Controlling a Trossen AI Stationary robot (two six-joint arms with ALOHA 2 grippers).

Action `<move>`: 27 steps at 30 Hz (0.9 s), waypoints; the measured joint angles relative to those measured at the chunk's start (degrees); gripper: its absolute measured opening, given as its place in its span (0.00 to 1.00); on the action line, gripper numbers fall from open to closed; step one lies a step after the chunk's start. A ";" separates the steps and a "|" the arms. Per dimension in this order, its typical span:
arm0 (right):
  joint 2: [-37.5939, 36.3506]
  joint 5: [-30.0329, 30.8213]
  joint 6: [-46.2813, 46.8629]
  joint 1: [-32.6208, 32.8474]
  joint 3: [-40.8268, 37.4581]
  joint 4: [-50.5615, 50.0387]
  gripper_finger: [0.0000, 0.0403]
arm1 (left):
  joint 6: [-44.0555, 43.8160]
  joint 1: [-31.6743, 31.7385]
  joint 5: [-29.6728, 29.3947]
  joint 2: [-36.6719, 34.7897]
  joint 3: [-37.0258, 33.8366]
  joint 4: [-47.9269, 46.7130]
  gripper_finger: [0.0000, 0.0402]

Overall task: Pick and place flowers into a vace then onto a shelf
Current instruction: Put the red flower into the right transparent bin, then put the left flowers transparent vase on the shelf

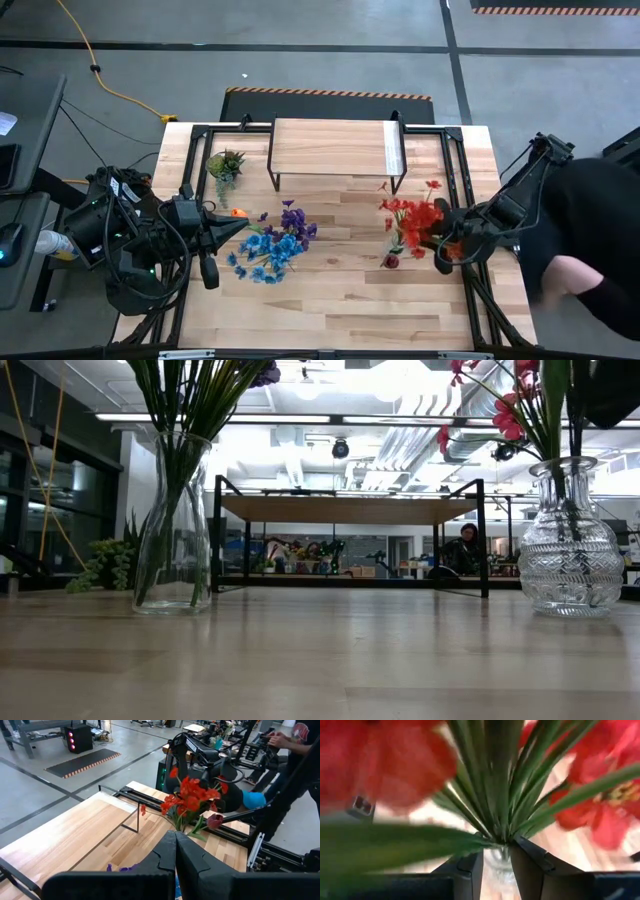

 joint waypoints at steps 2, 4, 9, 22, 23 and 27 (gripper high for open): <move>-0.05 -1.89 -0.03 0.02 0.00 0.06 0.21 | 0.00 0.00 0.00 0.02 0.00 0.00 0.10; -0.09 -3.28 -0.05 0.02 0.00 0.07 0.21 | 0.02 0.00 0.00 0.00 0.00 0.00 0.10; -0.13 -7.49 -0.08 0.02 0.00 -0.12 0.22 | 0.02 0.01 0.00 0.01 0.00 0.00 0.10; -3.48 -13.30 2.76 0.00 0.00 -6.18 0.21 | 0.00 0.02 0.00 0.00 0.00 0.00 0.10; -3.91 -13.95 3.36 0.00 0.00 -6.98 0.21 | 0.00 0.02 0.00 0.00 0.00 0.00 0.10; -5.74 -15.77 5.31 0.00 0.00 -9.19 0.21 | 0.00 0.00 0.00 0.00 0.00 0.00 0.10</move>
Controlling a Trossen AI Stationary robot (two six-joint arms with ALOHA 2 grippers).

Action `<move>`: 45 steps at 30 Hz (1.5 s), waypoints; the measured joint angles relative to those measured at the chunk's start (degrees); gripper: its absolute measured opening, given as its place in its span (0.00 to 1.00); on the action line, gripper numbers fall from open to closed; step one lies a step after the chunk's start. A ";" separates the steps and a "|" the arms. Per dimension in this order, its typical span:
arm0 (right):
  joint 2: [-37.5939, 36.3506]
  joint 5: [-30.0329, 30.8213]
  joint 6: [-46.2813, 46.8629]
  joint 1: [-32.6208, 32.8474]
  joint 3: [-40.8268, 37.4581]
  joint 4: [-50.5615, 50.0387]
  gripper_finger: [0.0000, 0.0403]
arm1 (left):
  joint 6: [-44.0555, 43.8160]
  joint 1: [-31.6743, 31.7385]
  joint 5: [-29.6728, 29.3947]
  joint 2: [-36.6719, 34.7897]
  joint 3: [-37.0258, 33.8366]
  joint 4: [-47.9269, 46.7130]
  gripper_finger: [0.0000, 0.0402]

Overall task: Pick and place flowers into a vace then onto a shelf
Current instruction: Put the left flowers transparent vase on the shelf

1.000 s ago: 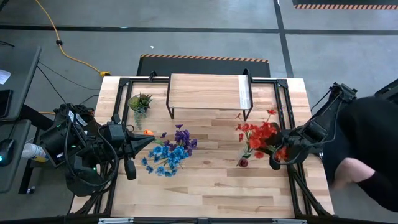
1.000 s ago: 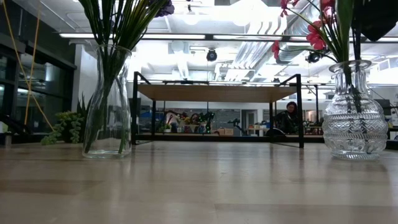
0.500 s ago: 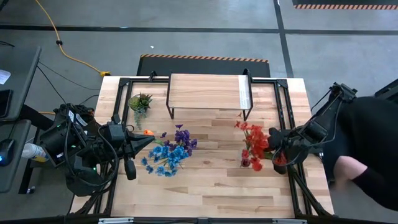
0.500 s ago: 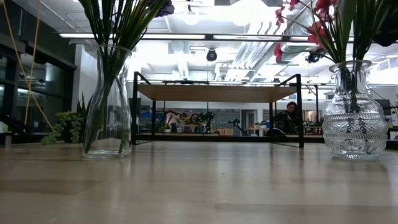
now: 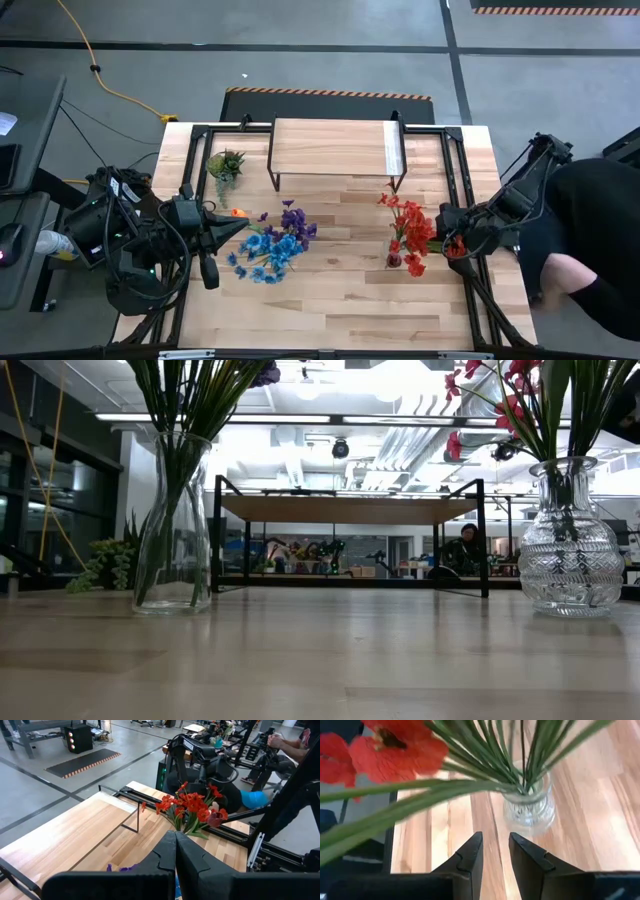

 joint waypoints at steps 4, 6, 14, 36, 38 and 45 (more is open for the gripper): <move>-1.32 -1.23 0.80 0.00 0.00 -0.60 0.22 | 0.01 0.02 0.00 0.00 0.00 0.00 0.10; -1.72 -1.88 0.77 0.02 0.00 -0.60 0.23 | 0.00 0.00 0.00 0.00 0.00 0.00 0.10; -1.74 -4.50 0.69 0.02 0.00 -0.87 0.23 | 0.02 0.02 0.00 0.00 0.00 0.00 0.10; -1.85 -8.92 4.49 0.02 0.00 -6.41 0.38 | 1.07 0.01 0.00 0.00 0.00 0.00 0.10; -1.87 -10.20 4.95 0.02 0.00 -7.26 0.39 | 1.07 0.01 0.00 0.00 0.00 0.00 0.10; -1.92 -11.80 7.51 0.02 0.00 -11.37 0.42 | 1.27 0.02 0.00 0.00 0.00 0.00 0.10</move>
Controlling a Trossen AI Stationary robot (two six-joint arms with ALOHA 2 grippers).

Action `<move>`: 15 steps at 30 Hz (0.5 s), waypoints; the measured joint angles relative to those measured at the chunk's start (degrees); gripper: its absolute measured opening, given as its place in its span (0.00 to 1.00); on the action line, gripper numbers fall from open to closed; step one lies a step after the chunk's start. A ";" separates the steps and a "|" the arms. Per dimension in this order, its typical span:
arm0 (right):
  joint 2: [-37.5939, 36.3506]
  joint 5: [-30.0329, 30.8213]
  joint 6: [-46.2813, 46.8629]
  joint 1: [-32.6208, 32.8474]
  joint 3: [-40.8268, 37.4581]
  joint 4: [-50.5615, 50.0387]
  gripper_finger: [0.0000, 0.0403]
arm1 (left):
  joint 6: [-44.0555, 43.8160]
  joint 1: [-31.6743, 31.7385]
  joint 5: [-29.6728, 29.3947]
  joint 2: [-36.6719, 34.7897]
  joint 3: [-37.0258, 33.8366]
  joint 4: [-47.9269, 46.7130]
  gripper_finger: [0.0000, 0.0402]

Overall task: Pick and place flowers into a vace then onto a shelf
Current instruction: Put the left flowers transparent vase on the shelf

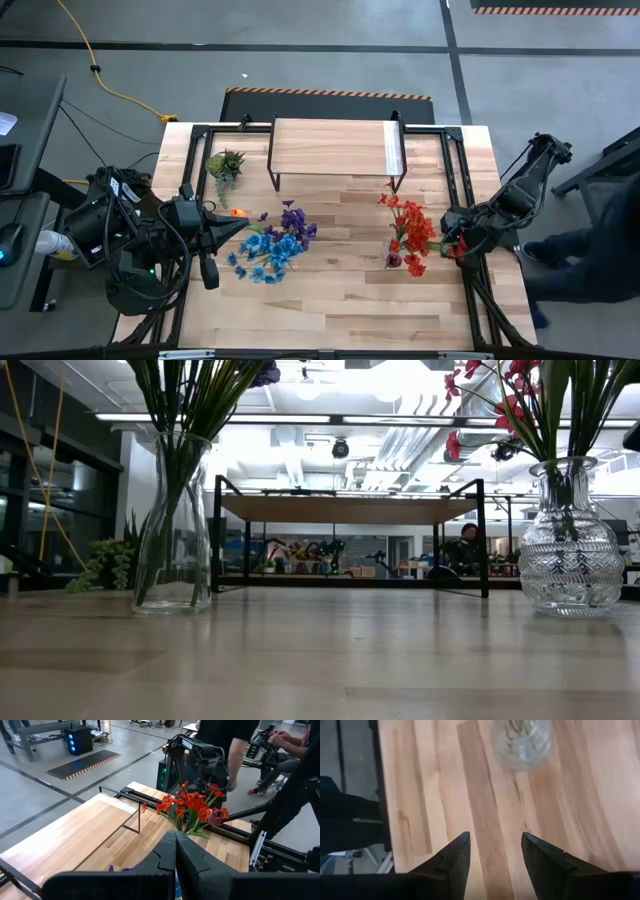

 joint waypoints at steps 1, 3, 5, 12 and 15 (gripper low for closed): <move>-0.06 0.02 0.41 0.00 0.00 -0.47 0.42 | 0.00 0.00 0.00 0.00 0.00 0.00 0.10; -0.33 -0.08 0.60 0.00 0.00 -1.12 0.42 | 0.01 -0.01 0.00 0.00 0.00 0.00 0.10; -0.82 -0.24 1.15 0.00 0.00 -2.14 0.42 | 0.02 -0.02 0.01 0.00 0.00 0.00 0.10; -4.40 -1.55 4.94 -0.02 0.00 -6.66 0.42 | 0.26 -0.02 0.03 0.00 0.00 0.00 0.10; -6.49 -2.72 6.69 -0.01 0.46 -8.65 0.43 | 0.26 -0.02 0.02 0.00 0.00 0.00 0.10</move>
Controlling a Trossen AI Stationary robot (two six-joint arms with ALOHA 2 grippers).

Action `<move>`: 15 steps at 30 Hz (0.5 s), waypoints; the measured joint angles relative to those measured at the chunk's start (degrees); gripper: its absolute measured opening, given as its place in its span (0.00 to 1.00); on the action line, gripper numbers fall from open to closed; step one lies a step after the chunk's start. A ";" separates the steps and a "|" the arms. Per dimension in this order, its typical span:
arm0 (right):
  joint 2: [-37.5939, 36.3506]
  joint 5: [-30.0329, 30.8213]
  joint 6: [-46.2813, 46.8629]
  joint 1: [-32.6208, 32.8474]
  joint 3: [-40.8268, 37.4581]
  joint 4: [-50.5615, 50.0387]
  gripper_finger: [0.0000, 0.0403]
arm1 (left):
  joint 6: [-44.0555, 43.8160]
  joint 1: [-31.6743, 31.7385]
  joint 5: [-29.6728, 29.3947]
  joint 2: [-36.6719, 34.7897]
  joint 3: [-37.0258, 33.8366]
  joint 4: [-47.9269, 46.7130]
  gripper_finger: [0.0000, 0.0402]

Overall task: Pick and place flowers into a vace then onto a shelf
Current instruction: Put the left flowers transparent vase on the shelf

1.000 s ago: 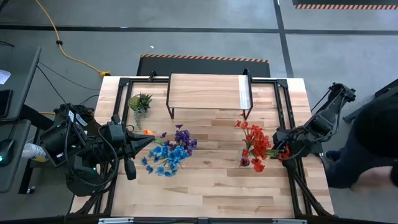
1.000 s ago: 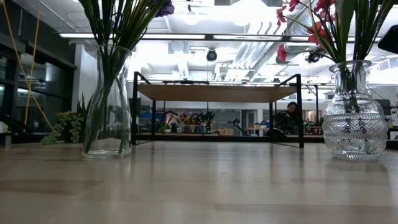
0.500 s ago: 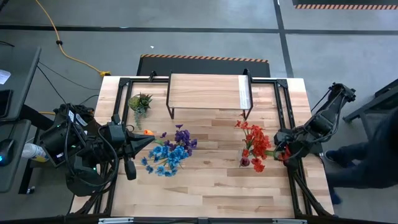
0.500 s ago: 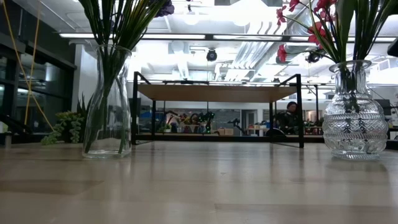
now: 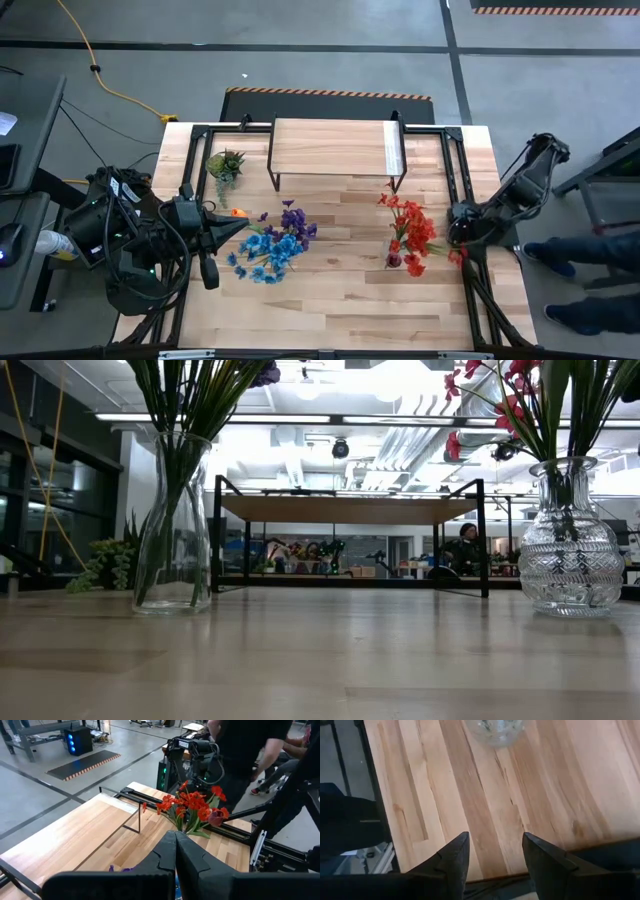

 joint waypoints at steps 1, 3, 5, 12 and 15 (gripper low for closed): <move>-0.66 -0.25 0.42 -0.01 0.21 -0.39 0.43 | 0.00 0.00 0.00 0.00 0.00 0.00 0.10; -1.98 -0.52 1.25 0.00 0.75 -1.56 0.43 | 0.00 0.00 0.01 0.00 0.00 0.00 0.10; -3.14 -0.69 1.82 -0.01 1.35 -2.94 0.43 | 0.00 0.00 0.18 0.00 0.00 0.01 0.10; -7.17 -0.27 3.50 0.00 1.66 -4.97 0.37 | -0.02 0.00 4.41 0.00 0.00 0.01 0.10; -8.55 0.40 3.62 -0.01 1.66 -5.30 0.34 | -0.58 -0.02 6.66 0.00 0.00 0.01 0.10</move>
